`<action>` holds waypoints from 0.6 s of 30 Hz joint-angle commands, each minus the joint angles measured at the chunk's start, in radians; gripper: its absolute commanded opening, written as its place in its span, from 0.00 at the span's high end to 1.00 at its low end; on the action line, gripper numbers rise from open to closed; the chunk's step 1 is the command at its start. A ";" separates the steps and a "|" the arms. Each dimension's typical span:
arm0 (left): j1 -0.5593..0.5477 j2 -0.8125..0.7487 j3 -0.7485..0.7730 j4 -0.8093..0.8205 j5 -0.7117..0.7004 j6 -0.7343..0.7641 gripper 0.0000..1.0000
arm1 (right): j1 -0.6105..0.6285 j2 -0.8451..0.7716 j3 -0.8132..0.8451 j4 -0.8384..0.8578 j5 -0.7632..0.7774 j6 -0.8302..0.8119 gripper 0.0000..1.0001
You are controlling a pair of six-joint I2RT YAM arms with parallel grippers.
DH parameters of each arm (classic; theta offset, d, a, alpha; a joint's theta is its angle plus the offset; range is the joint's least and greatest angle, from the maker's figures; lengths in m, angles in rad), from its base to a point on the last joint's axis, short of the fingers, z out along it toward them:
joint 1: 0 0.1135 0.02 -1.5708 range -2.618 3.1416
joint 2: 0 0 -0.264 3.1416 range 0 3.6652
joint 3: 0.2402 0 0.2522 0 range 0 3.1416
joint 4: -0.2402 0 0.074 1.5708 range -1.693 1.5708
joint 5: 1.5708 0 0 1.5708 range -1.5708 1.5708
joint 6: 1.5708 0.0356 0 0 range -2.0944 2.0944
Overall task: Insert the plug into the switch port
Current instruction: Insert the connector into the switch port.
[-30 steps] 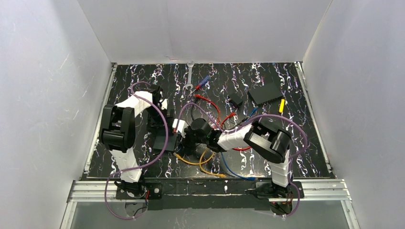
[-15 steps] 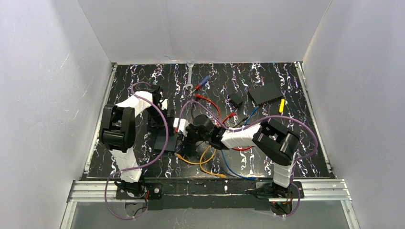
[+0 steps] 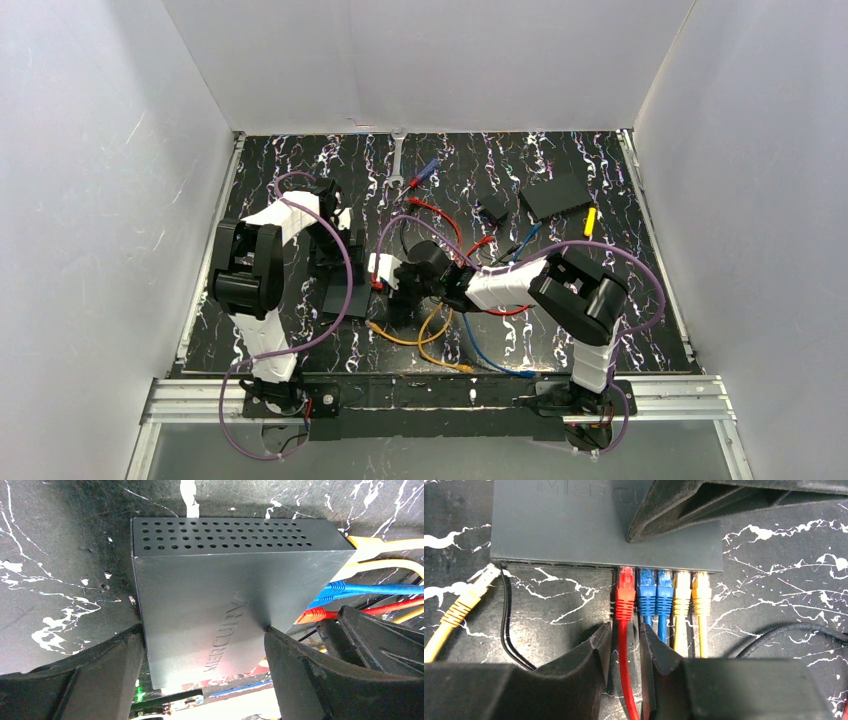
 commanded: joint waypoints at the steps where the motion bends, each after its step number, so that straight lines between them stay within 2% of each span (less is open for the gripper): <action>1: -0.018 0.056 -0.040 0.035 -0.054 -0.017 0.17 | -0.008 -0.019 -0.007 -0.018 0.001 -0.034 0.67; 11: -0.019 0.057 -0.041 0.035 -0.043 -0.016 0.17 | -0.009 0.026 0.024 -0.058 -0.017 -0.051 0.72; 14: -0.019 0.059 -0.041 0.034 -0.037 -0.015 0.17 | -0.009 0.044 0.034 -0.056 -0.022 -0.053 0.77; 18: -0.019 0.063 -0.040 0.035 -0.012 -0.011 0.17 | -0.009 0.074 0.057 -0.053 -0.045 -0.054 0.89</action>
